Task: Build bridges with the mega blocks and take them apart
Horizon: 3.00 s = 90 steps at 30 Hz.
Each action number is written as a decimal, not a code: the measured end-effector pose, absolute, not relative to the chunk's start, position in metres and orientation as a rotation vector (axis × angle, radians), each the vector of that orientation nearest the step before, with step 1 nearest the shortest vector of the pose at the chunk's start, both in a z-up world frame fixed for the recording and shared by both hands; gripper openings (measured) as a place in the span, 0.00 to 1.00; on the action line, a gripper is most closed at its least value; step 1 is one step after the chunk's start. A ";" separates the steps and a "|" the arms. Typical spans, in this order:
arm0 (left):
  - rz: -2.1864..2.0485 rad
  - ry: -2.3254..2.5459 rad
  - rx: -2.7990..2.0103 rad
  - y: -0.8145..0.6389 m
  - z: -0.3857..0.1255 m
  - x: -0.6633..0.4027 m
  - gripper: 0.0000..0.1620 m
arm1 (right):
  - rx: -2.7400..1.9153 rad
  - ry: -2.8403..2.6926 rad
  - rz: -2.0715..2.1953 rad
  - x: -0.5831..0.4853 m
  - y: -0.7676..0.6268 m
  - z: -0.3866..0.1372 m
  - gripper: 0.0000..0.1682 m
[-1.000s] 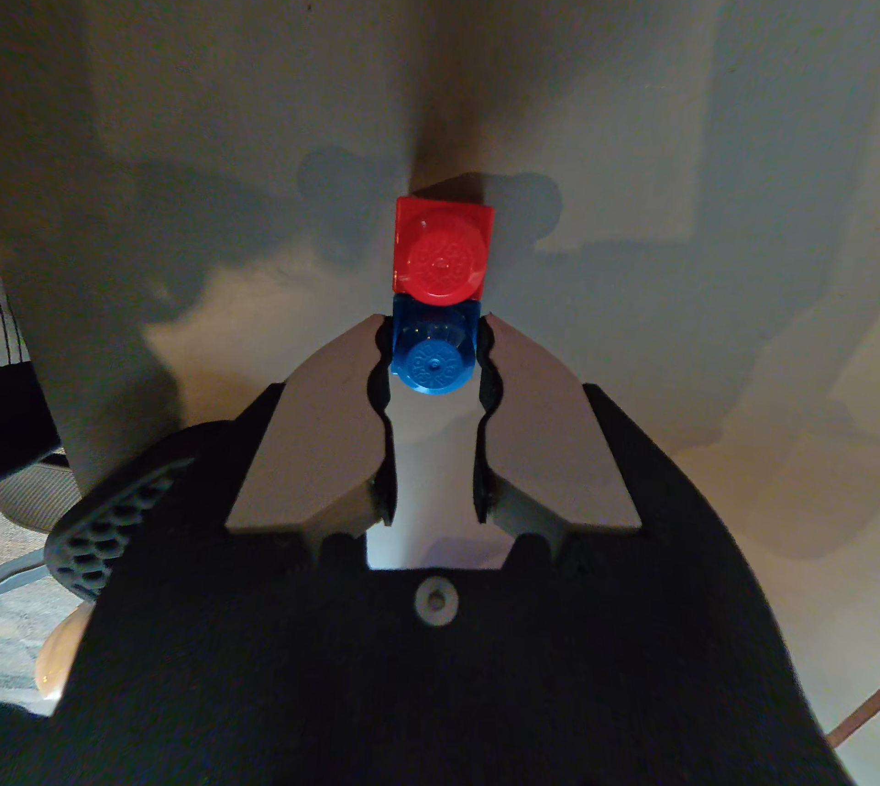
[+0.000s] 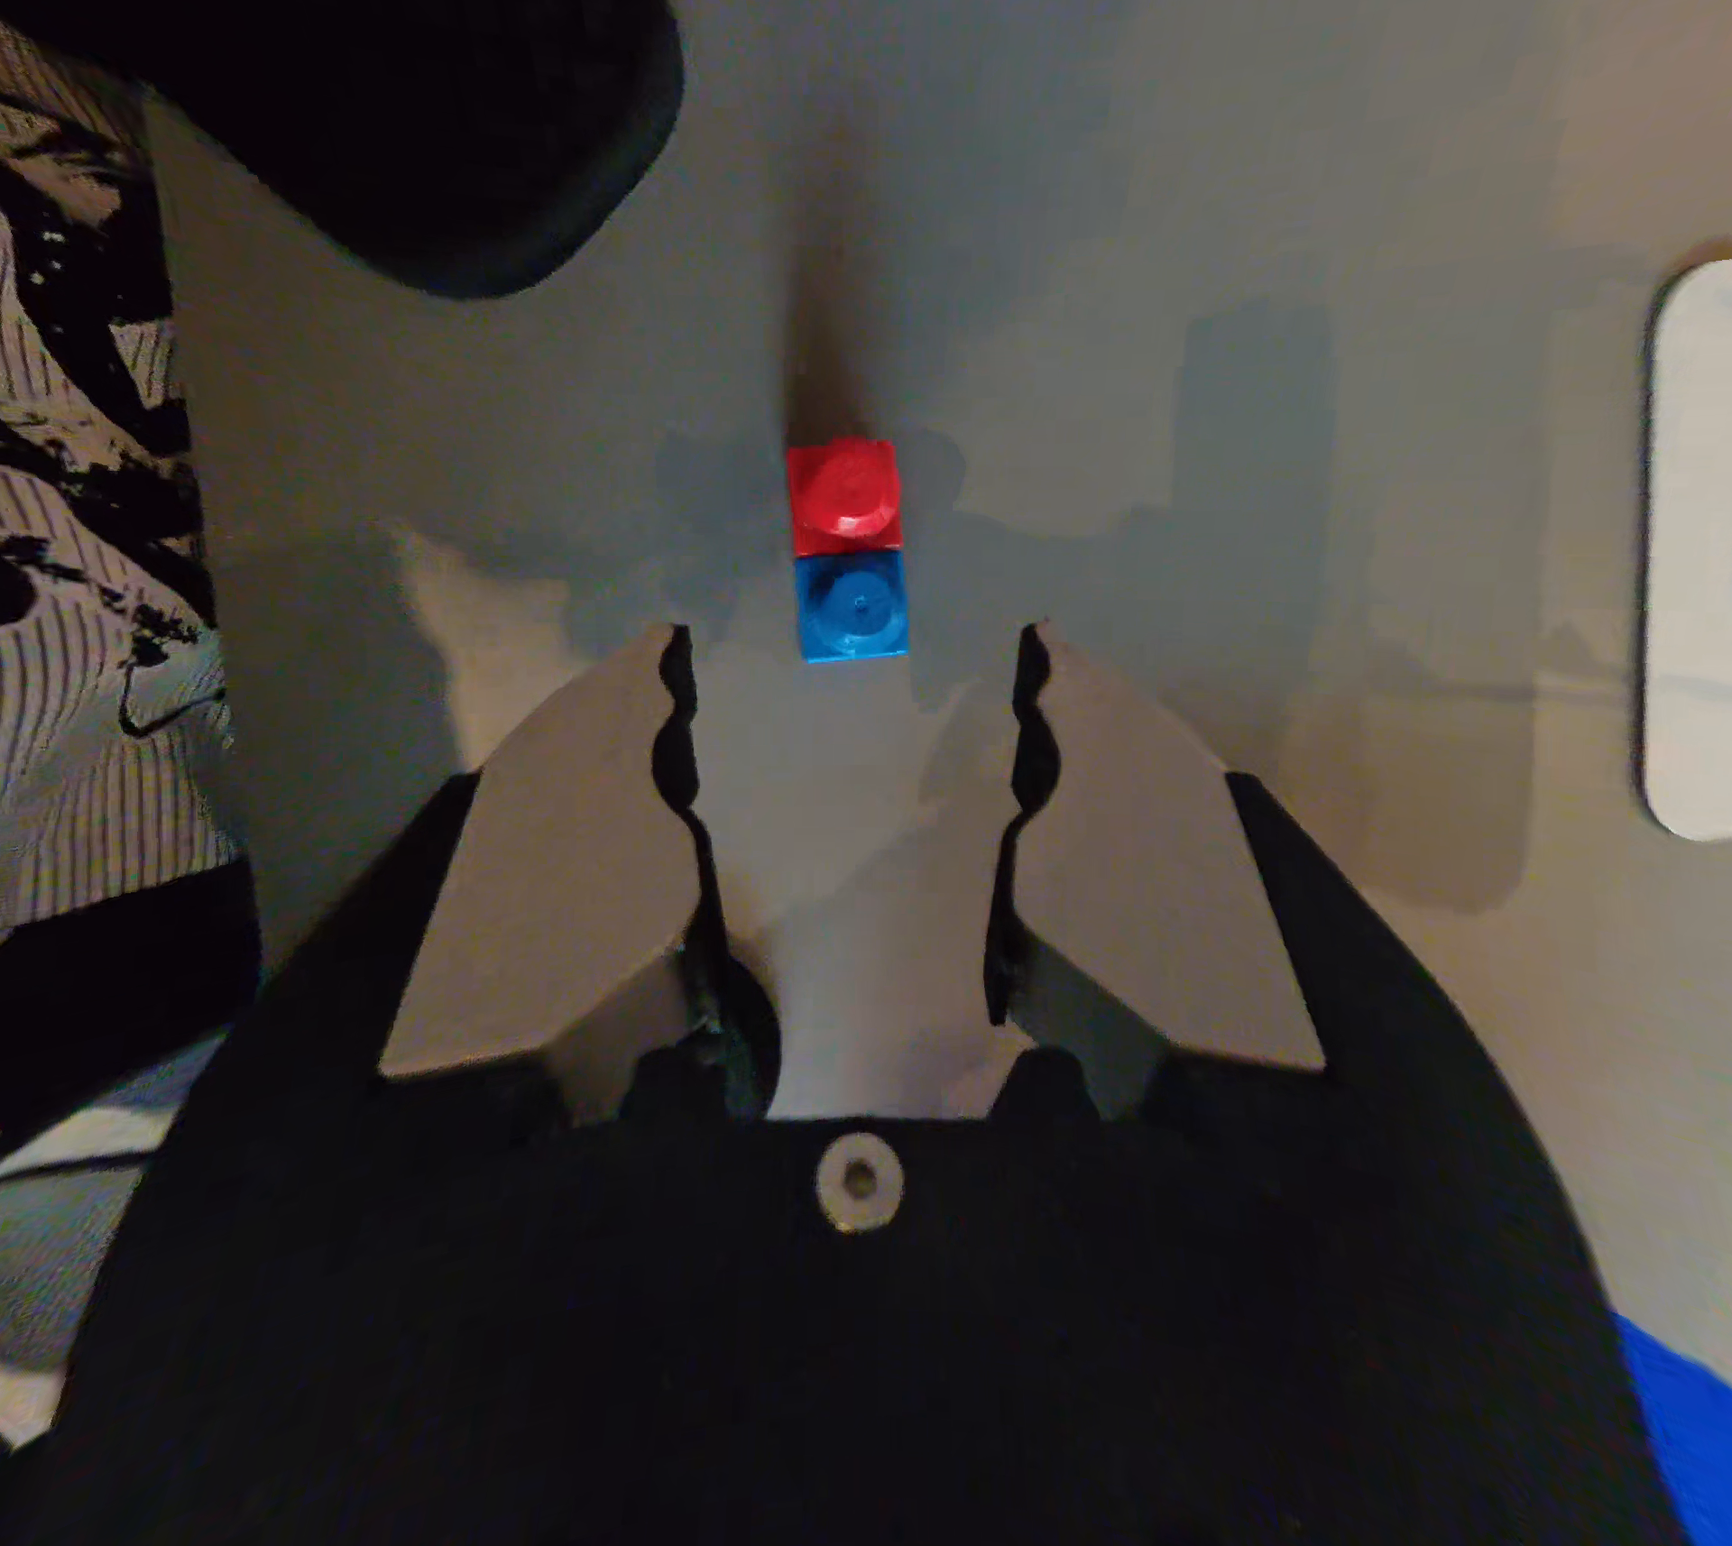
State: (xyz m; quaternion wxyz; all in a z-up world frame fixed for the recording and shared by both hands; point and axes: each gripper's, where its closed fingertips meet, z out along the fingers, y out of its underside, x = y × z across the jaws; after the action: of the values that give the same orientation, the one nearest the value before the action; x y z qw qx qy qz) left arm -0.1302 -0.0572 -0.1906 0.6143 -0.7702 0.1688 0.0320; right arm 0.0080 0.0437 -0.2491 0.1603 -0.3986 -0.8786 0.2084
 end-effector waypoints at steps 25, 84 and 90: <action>0.625 0.808 -2.346 -0.120 -0.258 -0.406 0.24 | -1.303 -2.249 0.615 0.060 0.058 -0.229 0.41; -0.907 0.525 -1.421 -0.044 -0.127 -0.019 0.01 | 0.100 -1.600 0.623 -0.064 -0.013 -0.136 0.36; -0.965 0.544 -1.408 -0.045 -0.129 -0.015 0.01 | 0.163 -1.605 0.598 -0.057 -0.020 -0.139 0.20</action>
State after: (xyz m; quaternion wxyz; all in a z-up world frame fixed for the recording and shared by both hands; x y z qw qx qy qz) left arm -0.0150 -0.0452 -0.1291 0.6249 -0.6136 0.2369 -0.4205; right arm -0.0573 -0.0196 -0.1387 0.6524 0.0720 -0.7070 0.2635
